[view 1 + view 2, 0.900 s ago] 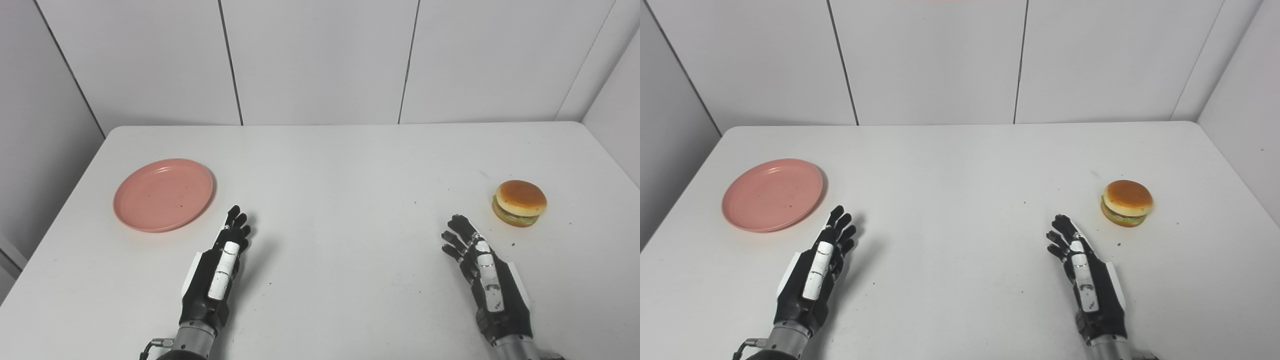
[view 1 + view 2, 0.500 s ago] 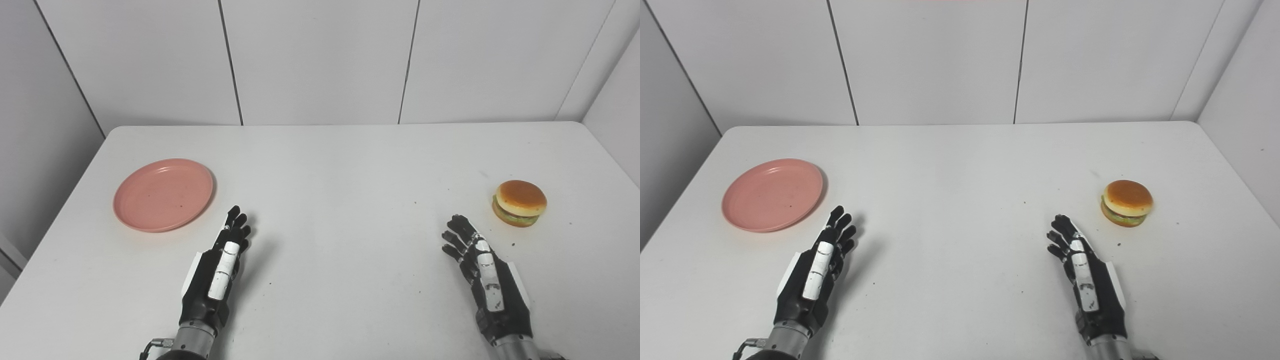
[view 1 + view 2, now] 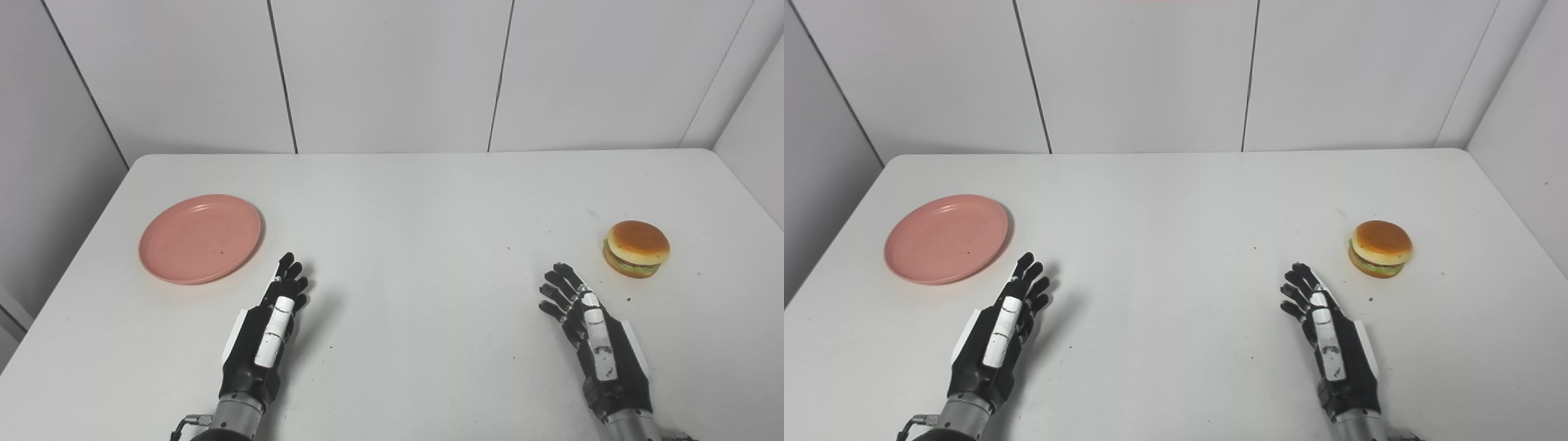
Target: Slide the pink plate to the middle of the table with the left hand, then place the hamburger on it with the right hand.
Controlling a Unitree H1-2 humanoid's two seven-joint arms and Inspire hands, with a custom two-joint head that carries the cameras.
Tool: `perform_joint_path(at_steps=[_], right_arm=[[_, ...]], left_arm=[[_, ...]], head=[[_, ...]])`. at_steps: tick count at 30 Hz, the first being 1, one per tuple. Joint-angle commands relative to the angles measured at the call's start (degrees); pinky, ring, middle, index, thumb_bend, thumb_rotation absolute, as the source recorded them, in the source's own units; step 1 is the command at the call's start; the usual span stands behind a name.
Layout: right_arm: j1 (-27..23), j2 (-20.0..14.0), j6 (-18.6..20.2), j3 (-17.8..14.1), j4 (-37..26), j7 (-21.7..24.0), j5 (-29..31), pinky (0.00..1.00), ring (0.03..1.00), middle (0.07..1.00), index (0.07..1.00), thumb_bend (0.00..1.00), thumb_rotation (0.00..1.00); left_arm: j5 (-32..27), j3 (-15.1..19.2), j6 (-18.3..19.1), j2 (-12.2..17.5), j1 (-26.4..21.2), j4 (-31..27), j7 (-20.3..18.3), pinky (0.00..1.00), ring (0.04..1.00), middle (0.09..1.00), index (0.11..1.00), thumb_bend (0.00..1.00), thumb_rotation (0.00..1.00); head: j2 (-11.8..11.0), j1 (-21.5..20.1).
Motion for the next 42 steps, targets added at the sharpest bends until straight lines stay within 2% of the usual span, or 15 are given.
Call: perform_joint_path(at_steps=[1, 16, 32, 42], right_arm=[[1.1, -0.1, 2.0, 0.3, -0.5, 0.1, 0.0, 0.84, 0.856, 0.872, 0.876, 0.79, 0.96], [1.1, -0.1, 2.3, 0.3, -0.5, 0.1, -0.2, 0.84, 0.854, 0.869, 0.875, 0.8, 0.97], [1.0, -0.1, 2.3, 0.3, -0.4, 0.1, 0.0, 0.84, 0.853, 0.869, 0.878, 0.78, 0.97], [1.0, -0.1, 2.4, 0.4, -0.6, 0.1, 0.1, 0.84, 0.851, 0.868, 0.874, 0.79, 0.96]], left_arm=[[0.4, -0.2, -0.2, 3.1, 6.0, -1.8, -0.5, 0.97, 0.971, 0.992, 1.0, 0.89, 0.87], [1.4, -0.3, -0.6, 3.2, 5.9, -1.7, -0.7, 0.96, 0.967, 0.989, 1.0, 0.91, 0.87], [1.7, -0.4, -0.5, 3.3, 5.9, -1.8, -0.8, 0.95, 0.968, 0.991, 1.0, 0.87, 0.88], [1.6, -0.4, -0.2, 3.2, 5.9, -2.1, -0.9, 0.96, 0.971, 0.993, 1.0, 0.9, 0.88]], head=[[0.0, 0.1], [0.0, 0.1], [0.1, 0.0], [0.1, 0.0]])
